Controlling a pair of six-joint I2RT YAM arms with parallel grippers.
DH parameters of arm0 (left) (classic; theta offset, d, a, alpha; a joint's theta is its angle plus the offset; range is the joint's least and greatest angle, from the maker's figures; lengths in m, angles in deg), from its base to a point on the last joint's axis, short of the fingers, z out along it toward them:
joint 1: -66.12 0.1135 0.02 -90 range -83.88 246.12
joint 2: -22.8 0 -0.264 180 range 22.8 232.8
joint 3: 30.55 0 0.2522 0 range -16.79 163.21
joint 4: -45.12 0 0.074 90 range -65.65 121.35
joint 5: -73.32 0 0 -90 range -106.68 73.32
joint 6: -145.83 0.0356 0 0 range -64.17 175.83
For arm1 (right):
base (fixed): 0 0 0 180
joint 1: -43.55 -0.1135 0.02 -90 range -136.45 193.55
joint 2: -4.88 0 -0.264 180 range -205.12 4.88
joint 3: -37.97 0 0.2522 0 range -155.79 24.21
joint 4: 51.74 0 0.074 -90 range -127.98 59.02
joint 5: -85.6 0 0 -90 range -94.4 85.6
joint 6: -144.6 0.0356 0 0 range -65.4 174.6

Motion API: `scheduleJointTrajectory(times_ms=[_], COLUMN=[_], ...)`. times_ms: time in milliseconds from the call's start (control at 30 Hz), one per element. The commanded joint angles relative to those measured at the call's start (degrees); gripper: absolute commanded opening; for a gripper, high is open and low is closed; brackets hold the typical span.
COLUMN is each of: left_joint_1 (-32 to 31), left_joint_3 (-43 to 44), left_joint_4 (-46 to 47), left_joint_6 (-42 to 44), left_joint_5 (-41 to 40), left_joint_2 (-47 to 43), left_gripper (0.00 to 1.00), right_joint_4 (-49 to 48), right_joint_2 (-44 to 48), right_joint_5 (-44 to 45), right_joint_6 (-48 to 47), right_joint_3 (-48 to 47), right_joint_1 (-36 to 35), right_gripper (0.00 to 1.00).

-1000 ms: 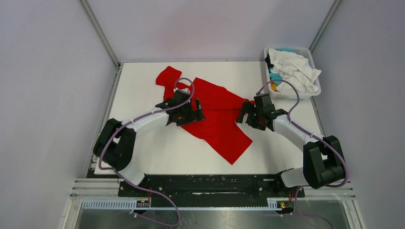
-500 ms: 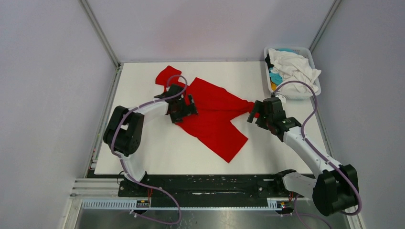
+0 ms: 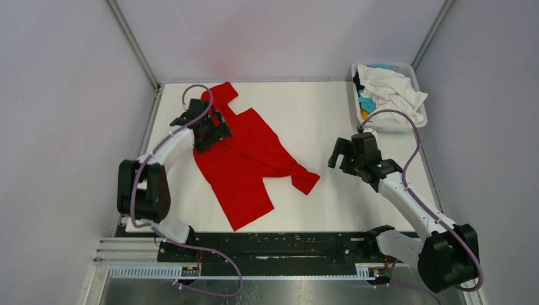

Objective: Fold and stack the t-shirts
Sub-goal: Flatten out the tshirt

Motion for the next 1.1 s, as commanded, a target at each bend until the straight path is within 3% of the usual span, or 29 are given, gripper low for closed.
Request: scheduleJointTrajectory(times_ms=[0, 167, 267, 467, 633, 900, 1067], left_joint_1=[-11.6, -27.1, -36.0, -48.1, -50.9, -51.0, -51.0], left_joint_3=[-9.1, -21.5, -27.1, -30.8, -33.6, -36.1, -34.8], left_joint_4=[-1.9, -7.6, -10.5, -17.3, -13.8, -9.9, -8.1], left_joint_6=[-1.1, -5.8, -8.6, -16.7, -19.8, -22.2, -22.5], left_joint_5=[-5.9, -11.5, -10.5, -11.9, -11.5, -11.3, -13.8], left_joint_2=[-13.8, -24.9, -29.2, -30.2, -26.2, -19.1, -15.2], left_gripper=[0.99, 0.99, 0.98, 0.85, 0.70, 0.57, 0.33], right_joint_4=[0.2, 0.6, -1.1, -1.9, -2.2, -1.7, -1.2], right_joint_2=[-0.8, -2.1, -3.3, -4.4, -5.1, -6.0, -7.3], right_joint_5=[-2.5, -1.6, -3.1, -3.7, -3.5, -2.7, -2.0], right_joint_6=[-1.8, -0.8, -0.4, -0.2, -0.2, -0.4, -0.7], right_joint_3=[0.3, 2.0, 3.5, 3.8, 4.0, 3.9, 3.1], right_joint_1=[-3.8, -9.3, -10.1, -10.1, -10.1, -10.4, -11.6], right_gripper=[0.99, 0.99, 0.97, 0.97, 0.97, 0.97, 0.96])
